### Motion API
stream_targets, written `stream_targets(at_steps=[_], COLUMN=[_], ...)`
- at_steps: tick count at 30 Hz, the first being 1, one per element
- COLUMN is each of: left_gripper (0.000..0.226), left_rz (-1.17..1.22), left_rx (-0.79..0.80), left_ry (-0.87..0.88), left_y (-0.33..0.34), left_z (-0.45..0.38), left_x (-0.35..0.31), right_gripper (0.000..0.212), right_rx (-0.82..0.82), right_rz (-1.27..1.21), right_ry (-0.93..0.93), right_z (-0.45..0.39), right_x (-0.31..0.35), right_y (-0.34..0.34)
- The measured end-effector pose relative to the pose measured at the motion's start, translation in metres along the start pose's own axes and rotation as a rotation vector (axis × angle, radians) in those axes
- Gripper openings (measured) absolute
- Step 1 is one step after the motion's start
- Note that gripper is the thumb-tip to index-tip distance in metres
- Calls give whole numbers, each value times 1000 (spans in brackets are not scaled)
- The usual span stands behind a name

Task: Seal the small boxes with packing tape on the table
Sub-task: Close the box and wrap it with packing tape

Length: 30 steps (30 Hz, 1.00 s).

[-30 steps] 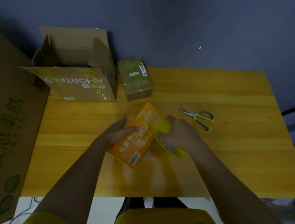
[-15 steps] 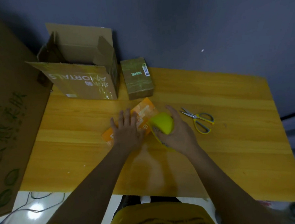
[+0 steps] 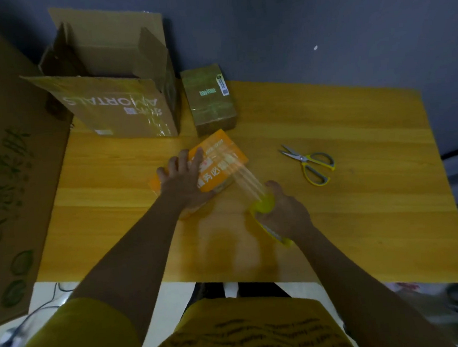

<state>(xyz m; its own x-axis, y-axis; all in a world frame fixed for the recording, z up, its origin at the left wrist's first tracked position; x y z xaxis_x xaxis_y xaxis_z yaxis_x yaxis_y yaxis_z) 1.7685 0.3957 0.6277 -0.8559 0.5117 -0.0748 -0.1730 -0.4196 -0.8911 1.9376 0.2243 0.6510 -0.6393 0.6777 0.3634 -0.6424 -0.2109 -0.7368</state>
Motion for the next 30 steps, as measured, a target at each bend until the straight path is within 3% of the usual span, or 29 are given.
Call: stream_targets(at_steps=[4,10,15,19,21,24,27,29,30], left_gripper=[114,110,108,106,96,69,51,51,62], left_rz=[78,97,85,572,745,726,371,182,128], left_rx=[76,19,-25,309,360,215,-106,-231,-215], left_ry=[6,-61,-35,-4,-33,-34,18,24,13], left_y=[-1,1,-10,-1,3,-5,-24,-26,-21], left_z=[-3,6,5,4,7,4,8,17,20], left_x=[5,-2,-6,5,8,10,-5,-24,-32], right_gripper=[71,70,61,50,51,55,60,64,66], right_rx=[-42,-206,-182,-242,-222,-198,-207,-231,-241], right_rz=[-43,-185,-213,-182,-88,-4,88,123,124], right_ry=[-13,-28,-8,-101,-156,-186,-207,-217,-217], right_z=[0,14,15,13,9,1,-3,-3,-2], right_x=[-12,-23,-22,-3,13,38,60,69,70], right_y=[11,15,9,-20,-34,-46,-52,-53,-53])
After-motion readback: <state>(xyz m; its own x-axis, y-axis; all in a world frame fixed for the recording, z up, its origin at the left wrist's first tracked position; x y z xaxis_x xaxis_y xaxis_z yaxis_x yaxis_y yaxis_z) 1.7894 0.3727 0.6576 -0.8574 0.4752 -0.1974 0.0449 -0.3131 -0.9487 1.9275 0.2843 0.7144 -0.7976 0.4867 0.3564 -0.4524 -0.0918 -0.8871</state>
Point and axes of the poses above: each hand's wrist, its own z-axis away from the middle knuckle, its own y-axis out of the palm, x = y × z, the point moved 5 cm from there along -z, towards the middle knuckle
